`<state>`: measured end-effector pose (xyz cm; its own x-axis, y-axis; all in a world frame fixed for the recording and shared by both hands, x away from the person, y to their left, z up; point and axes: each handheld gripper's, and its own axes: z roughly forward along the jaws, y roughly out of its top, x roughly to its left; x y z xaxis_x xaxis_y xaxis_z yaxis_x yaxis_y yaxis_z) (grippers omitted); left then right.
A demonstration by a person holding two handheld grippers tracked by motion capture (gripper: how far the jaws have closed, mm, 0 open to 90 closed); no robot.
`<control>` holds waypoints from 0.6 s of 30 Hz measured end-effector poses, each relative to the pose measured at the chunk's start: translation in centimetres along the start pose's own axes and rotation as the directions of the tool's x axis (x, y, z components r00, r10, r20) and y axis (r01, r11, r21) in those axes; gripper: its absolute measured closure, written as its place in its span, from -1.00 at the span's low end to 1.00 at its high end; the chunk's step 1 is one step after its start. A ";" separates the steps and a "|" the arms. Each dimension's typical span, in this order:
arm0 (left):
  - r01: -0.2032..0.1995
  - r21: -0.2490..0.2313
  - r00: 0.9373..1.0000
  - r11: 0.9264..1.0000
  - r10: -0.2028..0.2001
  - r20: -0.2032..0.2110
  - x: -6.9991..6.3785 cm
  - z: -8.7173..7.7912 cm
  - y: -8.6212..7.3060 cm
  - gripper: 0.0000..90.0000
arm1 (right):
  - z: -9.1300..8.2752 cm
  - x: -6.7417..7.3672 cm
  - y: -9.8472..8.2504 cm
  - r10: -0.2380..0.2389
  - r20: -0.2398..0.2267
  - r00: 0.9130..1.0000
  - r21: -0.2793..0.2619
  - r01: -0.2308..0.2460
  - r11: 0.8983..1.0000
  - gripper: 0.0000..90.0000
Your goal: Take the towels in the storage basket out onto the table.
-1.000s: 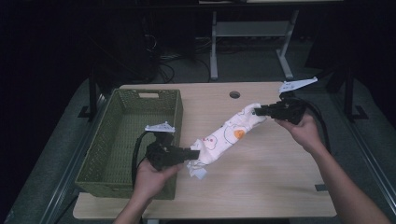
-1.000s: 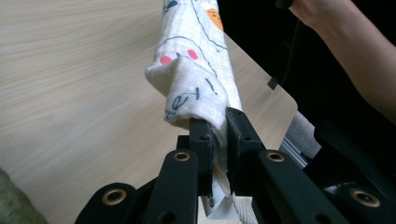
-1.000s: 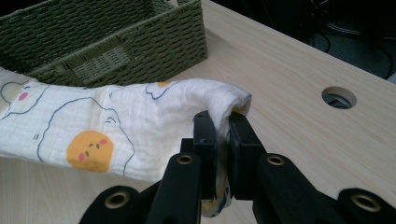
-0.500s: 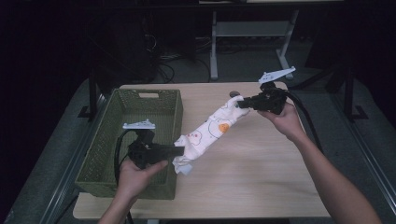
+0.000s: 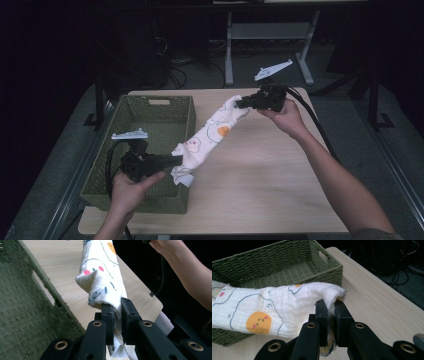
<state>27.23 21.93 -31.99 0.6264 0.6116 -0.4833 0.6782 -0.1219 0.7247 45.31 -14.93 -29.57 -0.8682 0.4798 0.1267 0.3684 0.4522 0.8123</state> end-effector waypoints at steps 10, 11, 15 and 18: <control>0.034 -0.031 0.999 0.999 -0.034 -0.021 0.9 -2.0 -0.7 0.83 | 2.5 0.5 2.7 -0.034 -0.036 0.999 0.011 0.035 0.999 0.85; 0.042 -0.037 0.999 0.998 -0.043 -0.024 1.0 -2.3 -0.7 0.83 | 2.8 0.5 2.9 -0.049 -0.037 0.998 0.016 0.050 0.999 0.85; 0.061 -0.051 0.997 0.997 -0.063 -0.039 1.7 -3.1 -1.0 0.83 | 3.9 0.7 3.7 -0.063 -0.048 0.997 0.018 0.064 0.998 0.85; 0.073 -0.068 0.996 0.995 -0.077 -0.051 2.2 -3.6 -1.2 0.83 | 4.6 0.9 4.3 -0.065 -0.057 0.996 0.020 0.066 0.998 0.85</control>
<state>26.42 26.25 -32.13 0.5522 0.6580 -0.5119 0.6945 -0.0235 0.7191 47.63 -9.11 -28.55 -0.9080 0.4053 0.1060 0.3166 0.4980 0.8073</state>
